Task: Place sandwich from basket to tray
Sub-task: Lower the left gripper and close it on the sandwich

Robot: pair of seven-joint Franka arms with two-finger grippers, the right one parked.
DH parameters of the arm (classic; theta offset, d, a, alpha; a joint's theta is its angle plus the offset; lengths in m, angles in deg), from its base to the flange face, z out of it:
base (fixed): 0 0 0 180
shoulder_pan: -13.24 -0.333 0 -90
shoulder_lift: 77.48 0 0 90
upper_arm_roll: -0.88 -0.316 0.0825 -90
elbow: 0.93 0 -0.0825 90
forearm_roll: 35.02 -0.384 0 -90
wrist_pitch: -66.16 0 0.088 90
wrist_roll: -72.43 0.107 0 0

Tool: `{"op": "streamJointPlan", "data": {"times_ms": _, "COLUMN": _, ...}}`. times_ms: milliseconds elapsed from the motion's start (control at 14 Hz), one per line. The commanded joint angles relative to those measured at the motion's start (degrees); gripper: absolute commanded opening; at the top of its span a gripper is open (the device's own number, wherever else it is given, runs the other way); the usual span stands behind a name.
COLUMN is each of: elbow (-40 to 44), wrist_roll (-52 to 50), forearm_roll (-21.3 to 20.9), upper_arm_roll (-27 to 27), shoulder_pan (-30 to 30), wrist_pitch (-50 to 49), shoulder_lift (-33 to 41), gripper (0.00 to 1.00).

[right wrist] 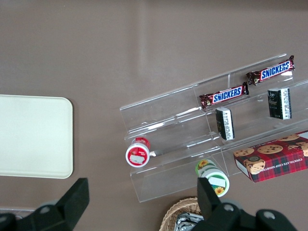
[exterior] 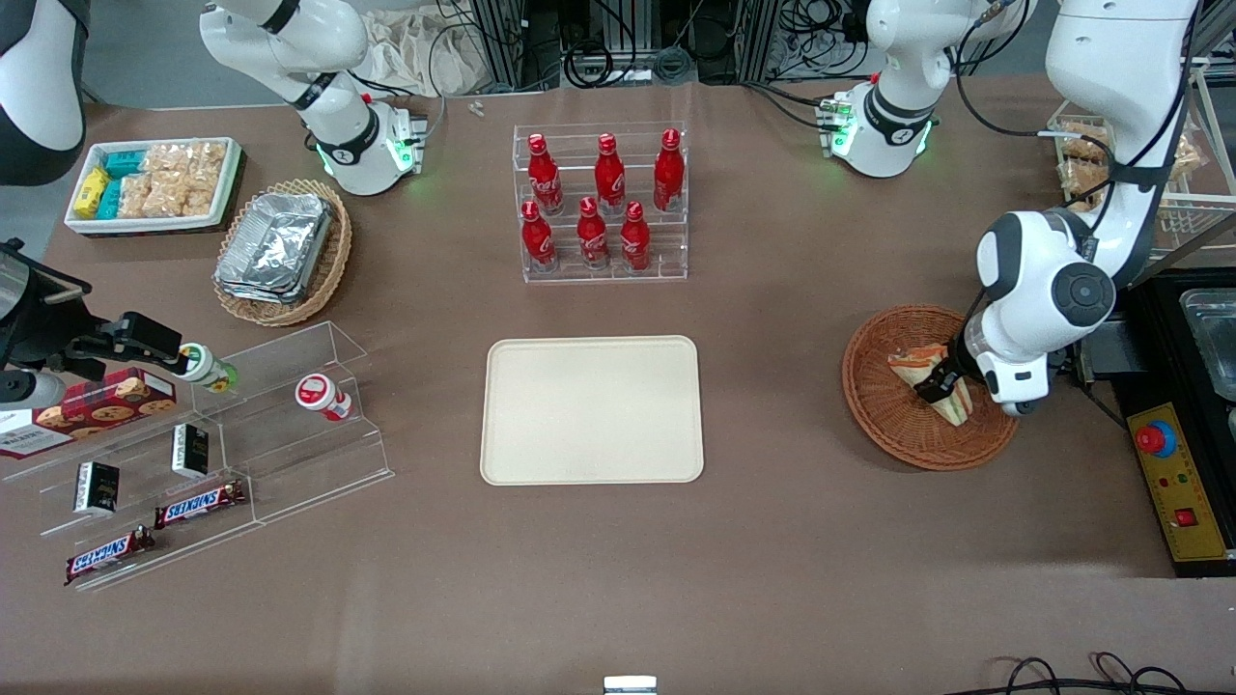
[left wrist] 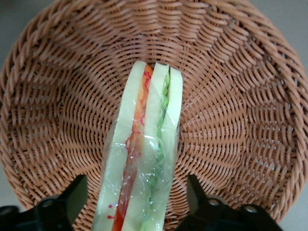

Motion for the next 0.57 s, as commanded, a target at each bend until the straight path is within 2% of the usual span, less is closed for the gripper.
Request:
{"op": "streamJointPlan", "data": {"times_ms": 0, "elbow": -0.55, "wrist_roll": -2.52, "forearm_roll": -0.9, "upper_arm_roll": 0.29, "shoulder_pan": 0.25, "wrist_pitch": 2.32, "shoulder_lift": 0.27, "gripper": 0.0}}
{"op": "streamJointPlan", "data": {"times_ms": 286, "elbow": 3.04, "wrist_roll": -2.6, "forearm_roll": -0.99, "upper_arm_roll": 0.47, "shoulder_pan": 1.3, "wrist_pitch": -1.26, "shoulder_lift": 1.41, "gripper": 0.0}}
{"op": "streamJointPlan", "data": {"times_ms": 500, "elbow": 19.34, "wrist_roll": -1.73, "forearm_roll": -0.9, "upper_arm_roll": 0.64, "shoulder_pan": 1.57, "wrist_pitch": -23.52, "shoulder_lift": 0.81, "gripper": 0.0}}
